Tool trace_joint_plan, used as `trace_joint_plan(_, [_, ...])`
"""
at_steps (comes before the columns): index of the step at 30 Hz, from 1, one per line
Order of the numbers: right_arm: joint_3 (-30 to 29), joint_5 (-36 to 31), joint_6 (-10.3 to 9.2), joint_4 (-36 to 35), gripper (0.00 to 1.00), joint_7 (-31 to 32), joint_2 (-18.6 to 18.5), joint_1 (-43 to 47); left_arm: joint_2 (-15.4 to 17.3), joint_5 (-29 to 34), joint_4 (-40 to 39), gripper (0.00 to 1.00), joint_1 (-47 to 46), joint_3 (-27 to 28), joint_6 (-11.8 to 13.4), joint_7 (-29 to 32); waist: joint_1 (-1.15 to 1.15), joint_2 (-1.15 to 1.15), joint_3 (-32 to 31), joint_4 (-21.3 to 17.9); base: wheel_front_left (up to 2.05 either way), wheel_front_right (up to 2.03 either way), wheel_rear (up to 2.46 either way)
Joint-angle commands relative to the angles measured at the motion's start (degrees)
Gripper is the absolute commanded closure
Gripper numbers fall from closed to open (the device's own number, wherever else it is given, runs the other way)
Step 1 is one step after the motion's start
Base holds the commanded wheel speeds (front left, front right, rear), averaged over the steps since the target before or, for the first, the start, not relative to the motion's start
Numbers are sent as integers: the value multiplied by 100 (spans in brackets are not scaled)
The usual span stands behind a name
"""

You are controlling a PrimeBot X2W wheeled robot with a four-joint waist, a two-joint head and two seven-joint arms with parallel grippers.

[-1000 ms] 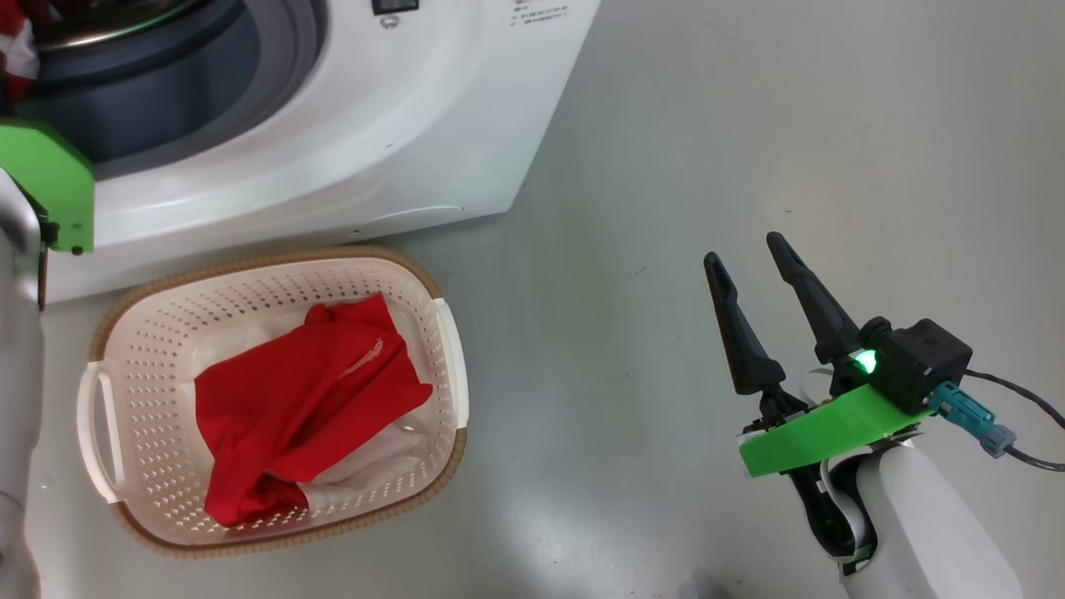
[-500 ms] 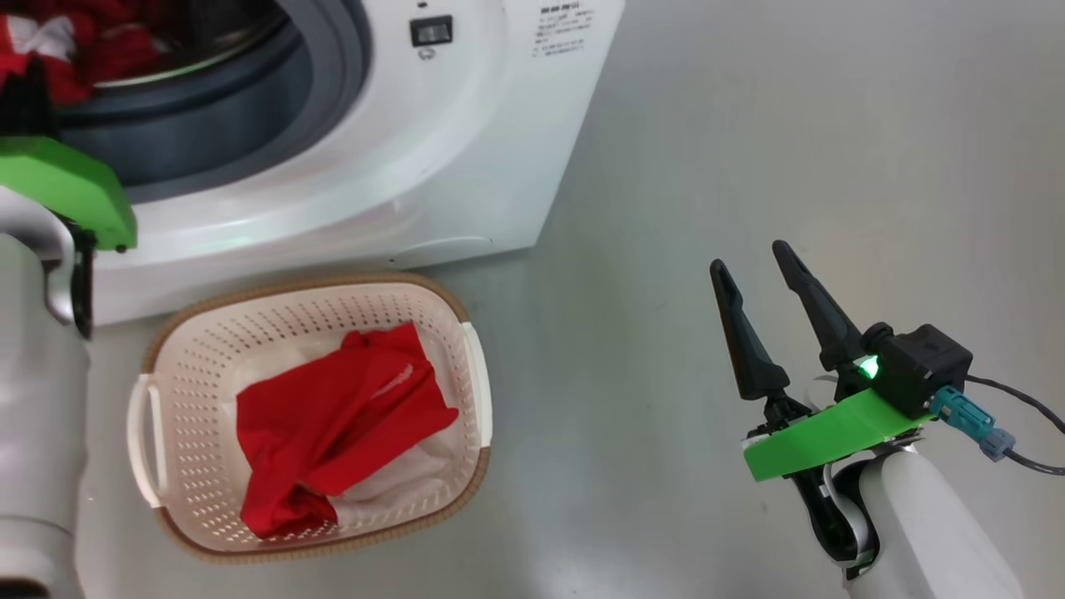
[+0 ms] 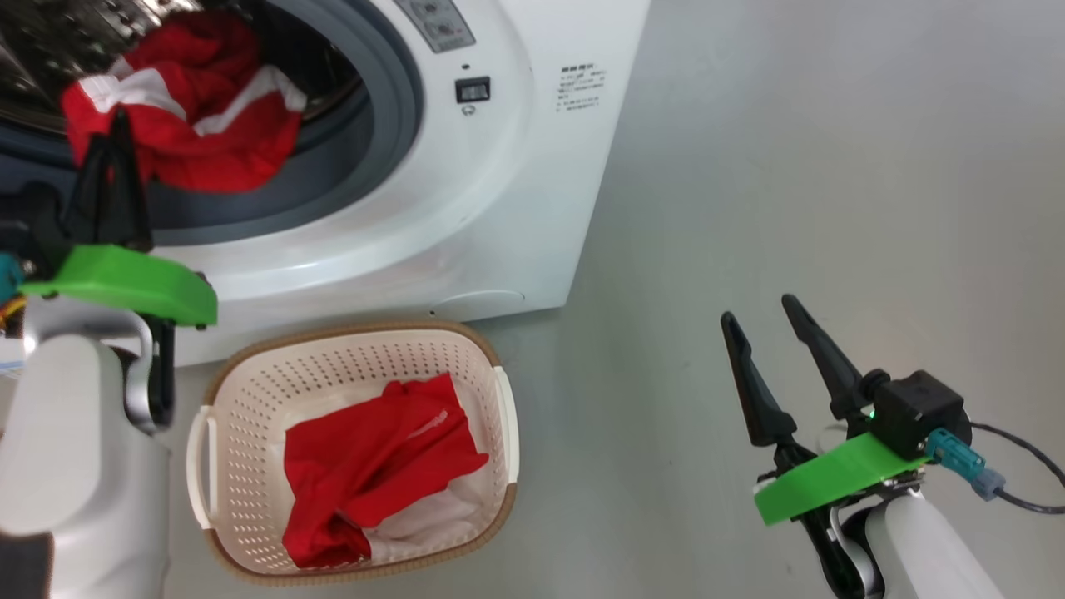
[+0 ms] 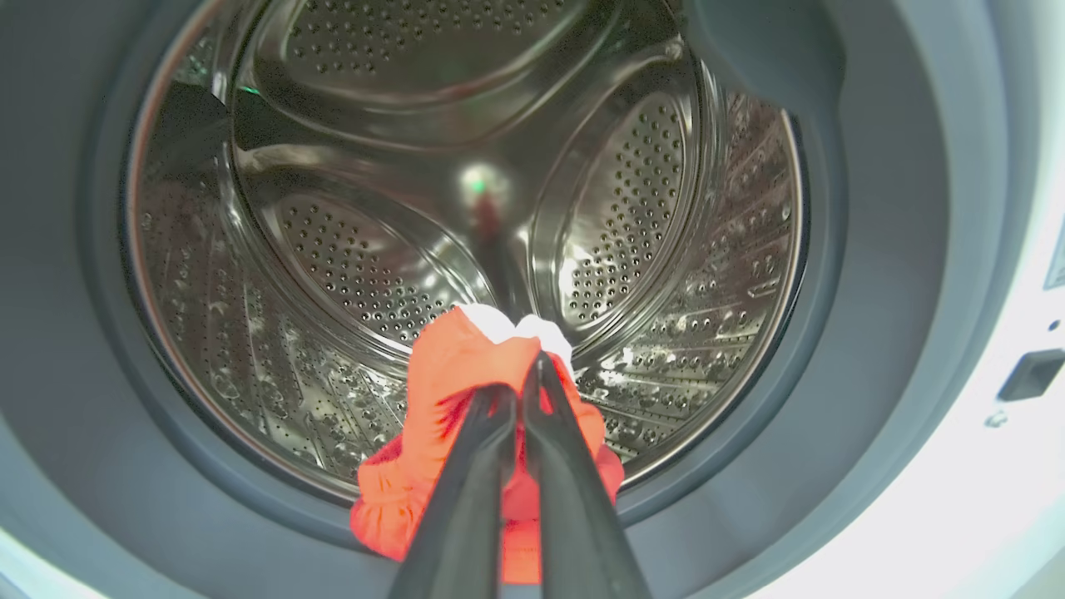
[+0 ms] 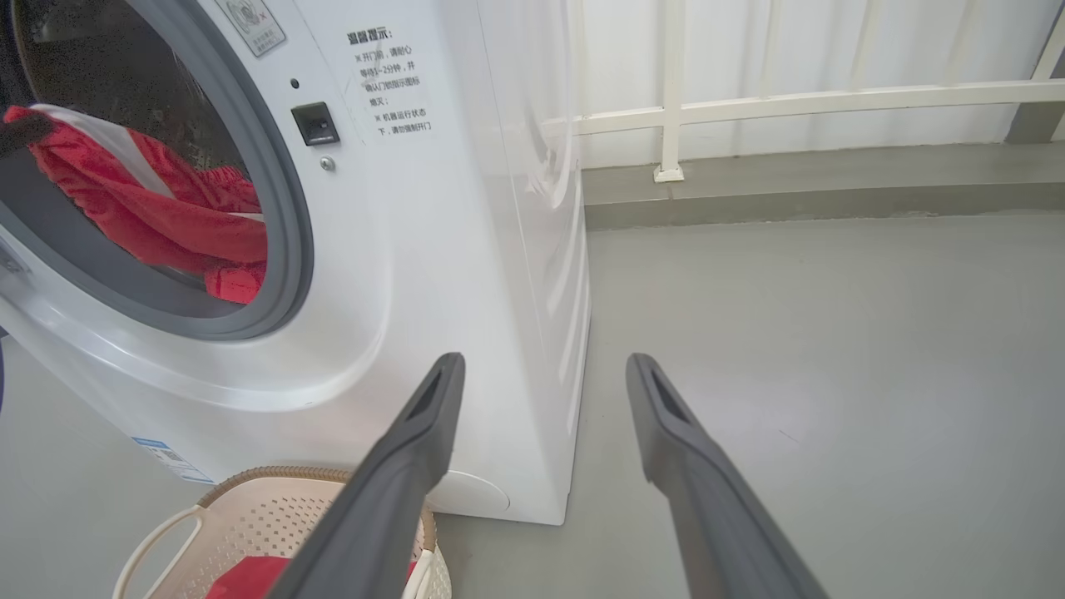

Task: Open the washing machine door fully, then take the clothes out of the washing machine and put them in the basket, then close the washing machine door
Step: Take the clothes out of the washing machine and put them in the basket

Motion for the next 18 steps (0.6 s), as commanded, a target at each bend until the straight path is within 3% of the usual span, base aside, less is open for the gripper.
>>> trace_joint_plan(1, [93, -78, 35, -102, 0, -37, 15, 139, 155, 25, -365, 100, 174, 194, -32, -68, 0, 0, -173, 106, 0, 0, 0])
trace_joint_plan(18, [-36, -207, 35, -129, 0, -37, 15, 342, -480, 41, -3193, 100, 1609, 543, -284, -69, 0, 0, -402, 363, 0, 0, 0])
